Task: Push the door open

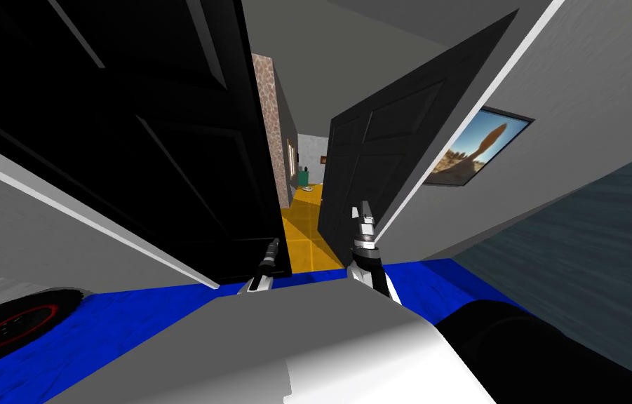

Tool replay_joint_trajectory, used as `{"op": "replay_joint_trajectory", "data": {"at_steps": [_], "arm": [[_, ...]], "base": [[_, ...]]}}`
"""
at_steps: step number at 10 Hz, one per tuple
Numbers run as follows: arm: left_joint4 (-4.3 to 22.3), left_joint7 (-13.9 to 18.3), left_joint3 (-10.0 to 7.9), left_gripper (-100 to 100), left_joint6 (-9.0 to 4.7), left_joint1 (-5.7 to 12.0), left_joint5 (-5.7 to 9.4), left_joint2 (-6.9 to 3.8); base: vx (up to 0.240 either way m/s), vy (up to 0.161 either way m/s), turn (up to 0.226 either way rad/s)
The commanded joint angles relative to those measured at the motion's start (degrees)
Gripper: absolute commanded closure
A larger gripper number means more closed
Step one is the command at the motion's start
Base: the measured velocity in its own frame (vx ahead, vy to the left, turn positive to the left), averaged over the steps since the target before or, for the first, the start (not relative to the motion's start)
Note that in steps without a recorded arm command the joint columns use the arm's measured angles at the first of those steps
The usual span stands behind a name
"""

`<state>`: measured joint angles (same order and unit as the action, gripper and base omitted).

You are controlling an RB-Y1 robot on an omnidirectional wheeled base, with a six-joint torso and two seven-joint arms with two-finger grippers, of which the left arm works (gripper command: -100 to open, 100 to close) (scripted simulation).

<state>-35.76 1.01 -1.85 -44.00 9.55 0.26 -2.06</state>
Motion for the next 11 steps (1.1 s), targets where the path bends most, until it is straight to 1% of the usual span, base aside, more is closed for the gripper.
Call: {"op": "replay_joint_trajectory", "data": {"at_steps": [1,5,7,8,9,10,11], "arm": [[0.76,-0.44,-0.76,100,-0.76,0.73,0.39,-0.69],[0.89,-1.82,-2.49,100,-1.05,0.87,1.28,-1.59],[0.97,-2.71,-3.61,100,-1.25,0.97,1.86,-1.92],[0.97,-2.71,-3.61,100,-1.25,0.97,1.86,-1.92],[1.04,-3.45,-4.54,100,-1.41,1.05,2.34,-2.06],[0.75,-2.93,-4.01,-100,-1.48,0.57,2.23,-1.9],[0.75,-2.93,-4.01,-100,-1.48,0.57,2.23,-1.9]], "base": [[0.176,-0.039,0.044],[0.18,-0.033,0.036],[0.207,-0.041,0.094],[0.134,-0.003,0.056],[0.163,0.023,0.099],[0.02,-0.06,0.067],[-0.125,-0.074,0.014]]}}
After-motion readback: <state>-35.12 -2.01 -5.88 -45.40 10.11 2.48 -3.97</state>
